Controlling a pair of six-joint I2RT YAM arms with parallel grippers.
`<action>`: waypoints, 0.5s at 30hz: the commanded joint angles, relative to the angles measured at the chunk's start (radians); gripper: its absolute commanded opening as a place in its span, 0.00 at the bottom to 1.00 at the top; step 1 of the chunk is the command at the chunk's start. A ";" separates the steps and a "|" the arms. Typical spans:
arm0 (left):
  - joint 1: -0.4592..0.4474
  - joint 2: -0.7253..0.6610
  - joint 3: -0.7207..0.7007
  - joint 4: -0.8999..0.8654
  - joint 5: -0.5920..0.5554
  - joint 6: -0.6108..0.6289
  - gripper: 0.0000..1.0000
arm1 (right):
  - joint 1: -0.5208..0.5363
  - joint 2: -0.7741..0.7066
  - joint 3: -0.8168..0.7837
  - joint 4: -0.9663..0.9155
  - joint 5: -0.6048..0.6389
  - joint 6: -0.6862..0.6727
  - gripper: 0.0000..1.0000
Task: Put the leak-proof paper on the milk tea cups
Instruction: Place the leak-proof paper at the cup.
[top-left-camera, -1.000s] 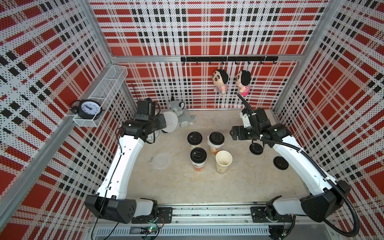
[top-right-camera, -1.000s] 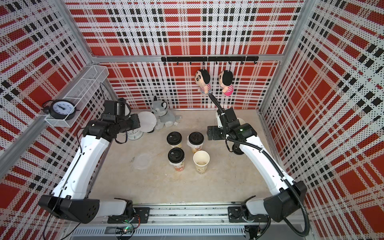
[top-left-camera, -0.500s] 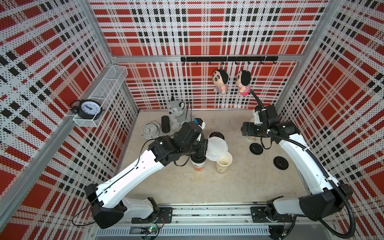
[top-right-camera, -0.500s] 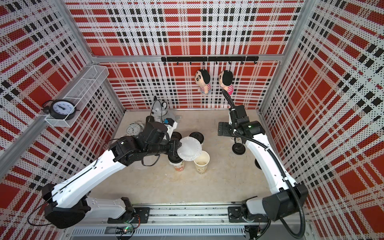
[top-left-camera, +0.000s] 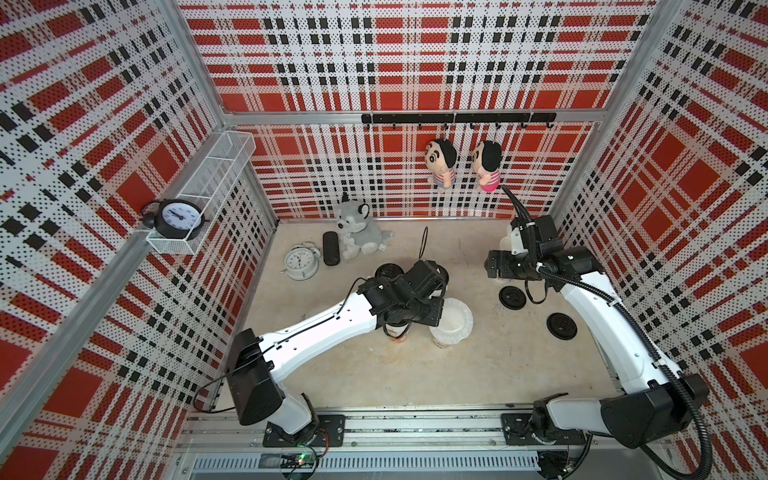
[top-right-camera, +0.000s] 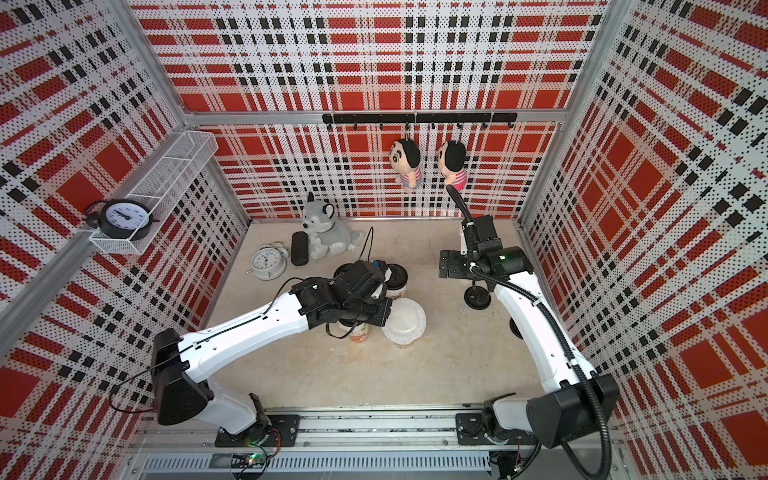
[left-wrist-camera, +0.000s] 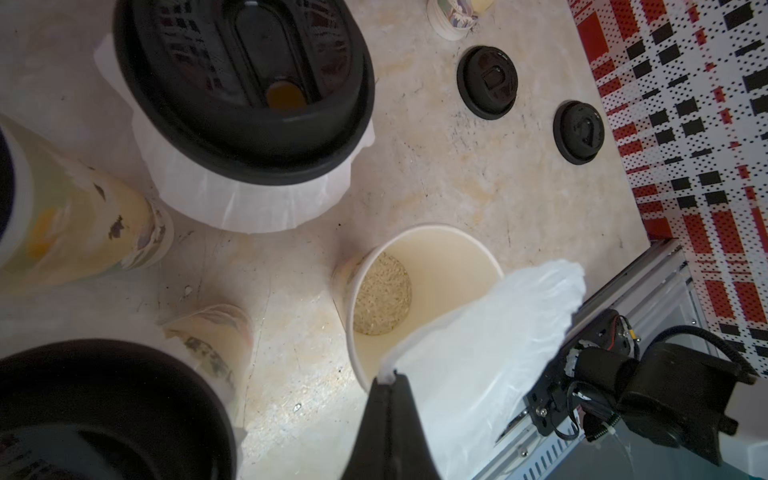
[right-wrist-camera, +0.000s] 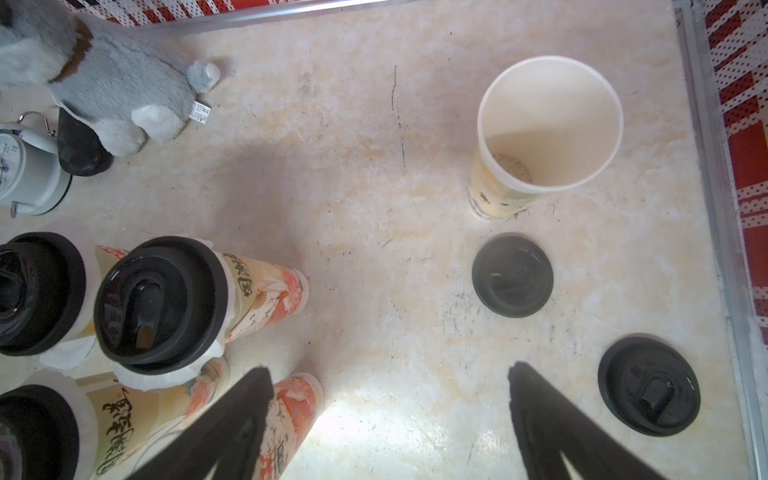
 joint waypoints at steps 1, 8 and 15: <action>0.012 0.015 0.036 0.026 -0.012 0.011 0.00 | -0.008 -0.015 -0.008 0.018 -0.013 -0.019 0.92; 0.039 0.035 0.033 0.026 -0.001 0.022 0.00 | -0.011 -0.012 -0.025 0.031 -0.025 -0.020 0.92; 0.053 0.048 0.045 0.020 0.008 0.035 0.00 | -0.012 -0.012 -0.038 0.041 -0.028 -0.020 0.93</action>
